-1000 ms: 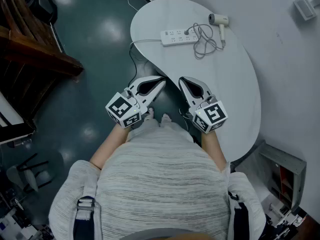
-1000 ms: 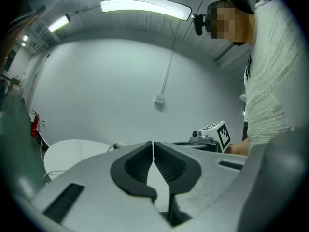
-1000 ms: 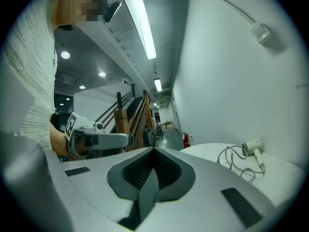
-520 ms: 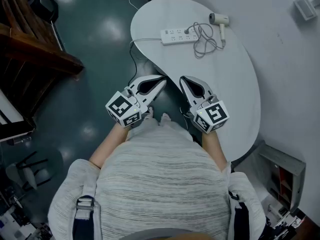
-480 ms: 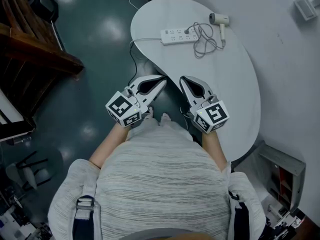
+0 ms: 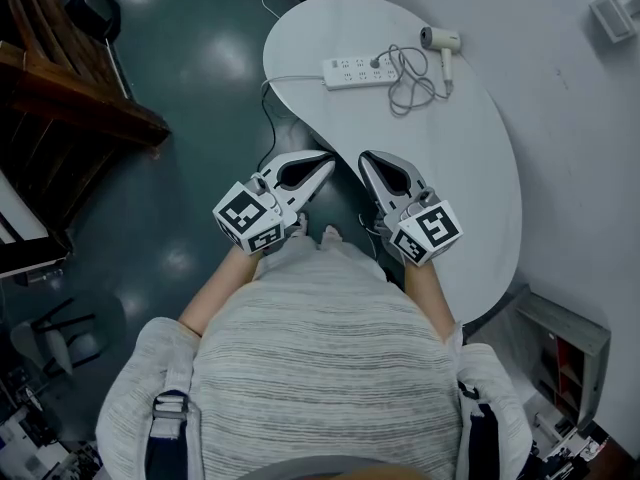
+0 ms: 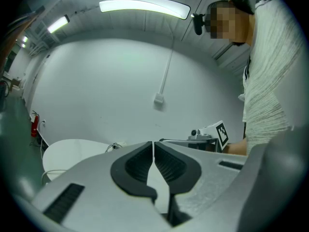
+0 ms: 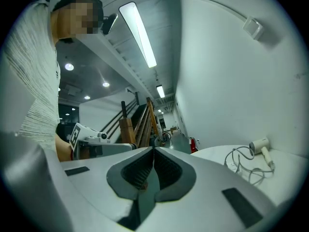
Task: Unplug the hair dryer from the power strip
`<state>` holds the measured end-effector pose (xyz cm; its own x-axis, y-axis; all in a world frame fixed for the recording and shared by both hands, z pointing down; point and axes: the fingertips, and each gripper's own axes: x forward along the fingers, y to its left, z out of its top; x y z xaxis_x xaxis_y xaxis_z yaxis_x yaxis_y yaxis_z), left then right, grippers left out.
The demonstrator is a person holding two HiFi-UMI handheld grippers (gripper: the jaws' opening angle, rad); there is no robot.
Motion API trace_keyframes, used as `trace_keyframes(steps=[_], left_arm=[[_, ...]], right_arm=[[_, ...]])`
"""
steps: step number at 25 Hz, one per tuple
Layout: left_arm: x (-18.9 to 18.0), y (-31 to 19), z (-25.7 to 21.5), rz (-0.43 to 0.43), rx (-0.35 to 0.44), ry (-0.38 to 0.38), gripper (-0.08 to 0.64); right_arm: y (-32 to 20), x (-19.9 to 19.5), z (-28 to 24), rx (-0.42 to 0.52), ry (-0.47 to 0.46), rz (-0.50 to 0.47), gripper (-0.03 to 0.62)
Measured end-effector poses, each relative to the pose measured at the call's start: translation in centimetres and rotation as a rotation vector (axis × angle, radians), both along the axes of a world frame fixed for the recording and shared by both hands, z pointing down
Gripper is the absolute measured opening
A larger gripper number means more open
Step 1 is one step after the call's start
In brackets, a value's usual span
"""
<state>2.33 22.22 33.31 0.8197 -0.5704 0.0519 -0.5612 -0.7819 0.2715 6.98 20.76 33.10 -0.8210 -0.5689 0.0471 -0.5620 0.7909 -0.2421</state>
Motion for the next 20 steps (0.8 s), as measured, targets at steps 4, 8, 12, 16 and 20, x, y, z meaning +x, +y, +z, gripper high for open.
trace_keyframes(steps=[4,8,12,16,20], left_arm=[[0.14,0.11,-0.04,-0.004,0.001,0.000,0.008],[0.26,0.38,-0.06,-0.001,0.000,0.001,0.008],[0.43,0.48,-0.17,-0.003,0.005,-0.001,0.008],[0.53,0.63,-0.29,-0.012,0.011,-0.003,0.008],[0.50,0.81,-0.45,-0.033,0.016,-0.005,0.008]], right_arm=[[0.31,0.03,0.18,-0.011,-0.003,-0.012,0.026],[0.57,0.01,0.30,-0.017,-0.004,-0.015,0.026],[0.62,0.04,0.19,-0.015,-0.008,-0.023,0.026],[0.70,0.18,0.10,-0.011,-0.011,-0.033,0.026],[1.00,0.22,-0.11,-0.006,-0.016,-0.050,0.026]])
